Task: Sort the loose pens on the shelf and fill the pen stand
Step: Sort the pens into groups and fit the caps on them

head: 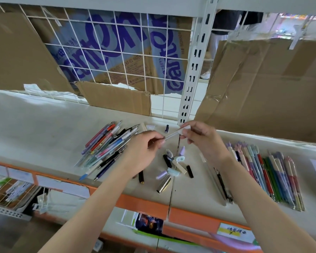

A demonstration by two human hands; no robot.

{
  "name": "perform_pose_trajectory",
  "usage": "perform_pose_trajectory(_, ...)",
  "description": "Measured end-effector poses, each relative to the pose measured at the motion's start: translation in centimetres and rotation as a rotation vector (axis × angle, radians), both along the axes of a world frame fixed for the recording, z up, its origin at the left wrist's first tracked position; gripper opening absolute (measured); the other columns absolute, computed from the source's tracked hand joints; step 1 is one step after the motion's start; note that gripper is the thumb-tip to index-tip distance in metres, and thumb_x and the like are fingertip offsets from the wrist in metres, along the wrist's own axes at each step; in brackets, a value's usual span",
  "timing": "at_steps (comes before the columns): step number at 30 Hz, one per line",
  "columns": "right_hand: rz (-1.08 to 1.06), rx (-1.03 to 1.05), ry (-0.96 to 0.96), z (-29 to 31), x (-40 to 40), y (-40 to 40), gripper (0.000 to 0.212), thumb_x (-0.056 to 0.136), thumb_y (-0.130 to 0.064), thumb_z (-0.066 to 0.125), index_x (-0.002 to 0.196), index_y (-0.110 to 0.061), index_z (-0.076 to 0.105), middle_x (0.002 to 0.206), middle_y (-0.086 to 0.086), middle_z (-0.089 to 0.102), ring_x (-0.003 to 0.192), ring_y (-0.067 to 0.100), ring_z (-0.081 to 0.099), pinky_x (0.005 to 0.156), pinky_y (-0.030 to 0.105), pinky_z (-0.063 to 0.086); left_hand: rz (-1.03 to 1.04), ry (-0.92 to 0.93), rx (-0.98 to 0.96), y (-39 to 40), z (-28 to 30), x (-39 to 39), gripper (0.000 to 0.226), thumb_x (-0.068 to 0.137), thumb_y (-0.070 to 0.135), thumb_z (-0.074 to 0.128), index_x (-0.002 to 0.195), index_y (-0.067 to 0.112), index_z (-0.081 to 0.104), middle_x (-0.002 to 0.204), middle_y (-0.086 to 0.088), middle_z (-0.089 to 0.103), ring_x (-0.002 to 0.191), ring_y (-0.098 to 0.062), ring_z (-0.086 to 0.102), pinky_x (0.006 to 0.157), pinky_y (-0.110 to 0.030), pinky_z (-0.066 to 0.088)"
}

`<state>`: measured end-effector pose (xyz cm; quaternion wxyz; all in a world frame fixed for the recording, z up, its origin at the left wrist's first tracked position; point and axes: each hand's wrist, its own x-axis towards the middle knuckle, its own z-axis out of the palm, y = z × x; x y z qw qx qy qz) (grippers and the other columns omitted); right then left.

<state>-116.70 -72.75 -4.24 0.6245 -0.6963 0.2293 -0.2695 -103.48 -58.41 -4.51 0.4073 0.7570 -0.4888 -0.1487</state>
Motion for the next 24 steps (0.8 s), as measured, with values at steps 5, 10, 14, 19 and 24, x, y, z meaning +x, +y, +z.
perform_pose_trajectory(5, -0.026, 0.057, 0.016, -2.2, -0.4, 0.7, 0.012, 0.089, 0.001, 0.057, 0.089, -0.007, 0.065, 0.071, 0.004, 0.065, 0.064, 0.011, 0.059, 0.063, 0.018, 0.049, 0.047, -0.113, -0.025, -0.1, -1.3, -0.5, 0.011, 0.087, 0.008, 0.062, 0.088, 0.015, 0.070, 0.080, 0.011, 0.066, 0.075, -0.007, 0.062, 0.070, -0.023, 0.048)
perform_pose_trajectory(10, -0.039, 0.180, -0.038, -3.1, -0.6, 1.5, 0.009, 0.090, 0.002, 0.056, 0.089, -0.001, 0.064, 0.068, 0.001, 0.066, 0.064, 0.013, 0.058, 0.068, 0.021, 0.051, 0.118, -0.291, -0.147, 0.1, -2.8, -1.6, 0.013, 0.081, 0.000, 0.063, 0.080, 0.012, 0.068, 0.074, 0.007, 0.065, 0.061, -0.006, 0.054, 0.056, -0.022, 0.044)
perform_pose_trajectory(14, 0.005, 0.319, -0.075, -3.1, -0.8, 2.1, 0.010, 0.089, 0.004, 0.055, 0.086, 0.000, 0.063, 0.068, 0.004, 0.066, 0.066, 0.014, 0.061, 0.067, 0.021, 0.050, 0.114, -0.319, -0.163, 1.0, -4.1, -2.2, 0.010, 0.081, 0.009, 0.054, 0.080, 0.012, 0.063, 0.073, 0.007, 0.062, 0.059, -0.011, 0.055, 0.048, -0.029, 0.045)
perform_pose_trajectory(19, 0.014, 0.298, -0.065, -3.0, -0.7, 2.2, 0.009, 0.089, 0.003, 0.055, 0.089, 0.001, 0.064, 0.068, 0.005, 0.064, 0.066, 0.016, 0.060, 0.067, 0.022, 0.051, 0.086, -0.130, -0.108, 1.4, -4.3, -2.4, 0.008, 0.088, 0.004, 0.059, 0.085, 0.008, 0.065, 0.070, 0.011, 0.058, 0.057, 0.000, 0.051, 0.058, -0.017, 0.040)
perform_pose_trajectory(24, 0.086, 0.338, -0.076, -2.5, -0.8, 1.9, 0.020, 0.087, -0.016, 0.056, 0.100, -0.005, 0.067, 0.076, 0.007, 0.066, 0.073, 0.016, 0.063, 0.072, 0.023, 0.052, 0.067, 0.098, -0.085, 1.8, -3.5, -2.5, 0.013, 0.090, 0.011, 0.059, 0.086, 0.023, 0.061, 0.075, 0.013, 0.062, 0.074, -0.010, 0.058, 0.065, -0.019, 0.043)
